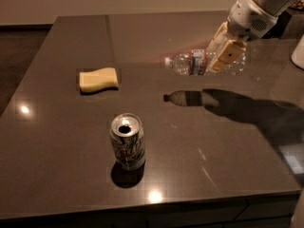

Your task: Pick water bottle

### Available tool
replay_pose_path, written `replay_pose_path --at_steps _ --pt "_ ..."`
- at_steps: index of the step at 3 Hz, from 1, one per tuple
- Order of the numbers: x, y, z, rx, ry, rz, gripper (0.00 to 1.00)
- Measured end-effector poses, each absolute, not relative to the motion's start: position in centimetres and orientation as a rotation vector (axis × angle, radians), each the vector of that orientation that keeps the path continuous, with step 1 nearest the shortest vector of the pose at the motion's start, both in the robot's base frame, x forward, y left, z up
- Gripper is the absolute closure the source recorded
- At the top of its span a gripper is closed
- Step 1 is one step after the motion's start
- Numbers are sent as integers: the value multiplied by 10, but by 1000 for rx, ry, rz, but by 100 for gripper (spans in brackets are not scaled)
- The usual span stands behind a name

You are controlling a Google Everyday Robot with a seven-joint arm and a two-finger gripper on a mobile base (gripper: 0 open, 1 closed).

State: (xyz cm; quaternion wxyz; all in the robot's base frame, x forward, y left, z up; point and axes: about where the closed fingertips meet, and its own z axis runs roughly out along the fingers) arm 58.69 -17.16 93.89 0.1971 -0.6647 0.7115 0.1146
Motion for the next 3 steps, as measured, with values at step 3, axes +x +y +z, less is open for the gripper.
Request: replay_pose_path --at_steps 3 --pt "566 -135 961 -1898 1873 383 100"
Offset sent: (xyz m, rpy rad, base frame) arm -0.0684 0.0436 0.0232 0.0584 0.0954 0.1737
